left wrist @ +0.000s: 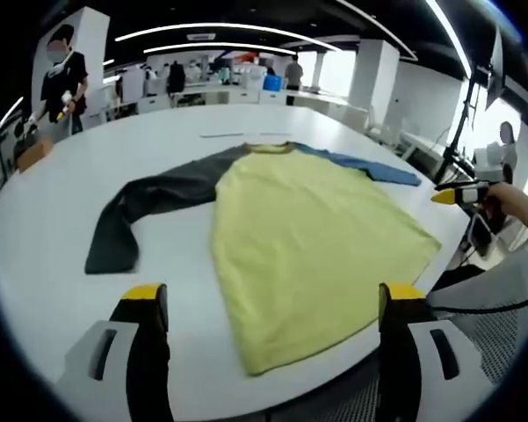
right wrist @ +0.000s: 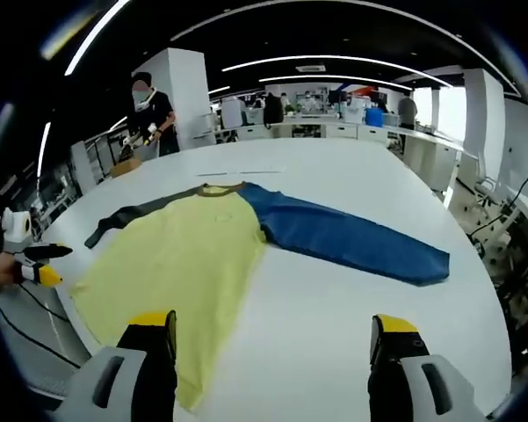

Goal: Fold the garment on the visible template until the final outline fits inside the template.

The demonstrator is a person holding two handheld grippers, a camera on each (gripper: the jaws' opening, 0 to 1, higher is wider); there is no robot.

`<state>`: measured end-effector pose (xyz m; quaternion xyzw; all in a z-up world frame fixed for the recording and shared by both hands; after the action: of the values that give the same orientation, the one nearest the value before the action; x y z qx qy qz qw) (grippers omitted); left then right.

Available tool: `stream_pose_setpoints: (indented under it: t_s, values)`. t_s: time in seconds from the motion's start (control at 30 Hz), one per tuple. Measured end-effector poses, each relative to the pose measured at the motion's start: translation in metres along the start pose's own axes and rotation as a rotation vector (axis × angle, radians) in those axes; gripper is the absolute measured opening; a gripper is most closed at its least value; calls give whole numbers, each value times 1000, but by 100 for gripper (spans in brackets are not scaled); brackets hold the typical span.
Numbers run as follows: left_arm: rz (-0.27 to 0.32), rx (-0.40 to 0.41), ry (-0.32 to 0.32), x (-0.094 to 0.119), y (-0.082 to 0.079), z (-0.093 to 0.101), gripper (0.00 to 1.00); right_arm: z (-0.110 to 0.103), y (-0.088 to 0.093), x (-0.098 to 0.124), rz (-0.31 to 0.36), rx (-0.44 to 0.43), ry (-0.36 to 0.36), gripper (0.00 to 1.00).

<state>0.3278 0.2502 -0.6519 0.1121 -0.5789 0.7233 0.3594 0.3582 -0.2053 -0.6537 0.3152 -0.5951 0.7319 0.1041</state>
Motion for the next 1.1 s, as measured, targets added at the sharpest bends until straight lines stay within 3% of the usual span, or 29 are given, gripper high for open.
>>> stream_pose_setpoints:
  t_s: [0.43,0.6,0.77,1.1]
  values:
    - [5,-63,54,-4,-6,11,99,64,4,-5,-6,-23,181,85]
    - [8,-70,60,-4,-7,13,99,82,3,-14,-9,-50,203,80]
    - [13,-113,24,-2,-7,12,97,97,2,-21,7,-95,196,79]
    - [67,-99,53,-2,-14,15,98,121,9,-36,7,-153,240,68]
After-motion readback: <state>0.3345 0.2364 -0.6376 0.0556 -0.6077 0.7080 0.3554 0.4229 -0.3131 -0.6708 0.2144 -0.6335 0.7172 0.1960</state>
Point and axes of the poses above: the point that each gripper's makers call its tool centre point, and the gripper's own axes: x roughly backward along the fingers, z roughly to its right, y roughly out of its underside, the point moved 8 cm from there along x, roughly backward along the fingers, and after that the axes turned 13 degrees about x, right-handed, at the moved point
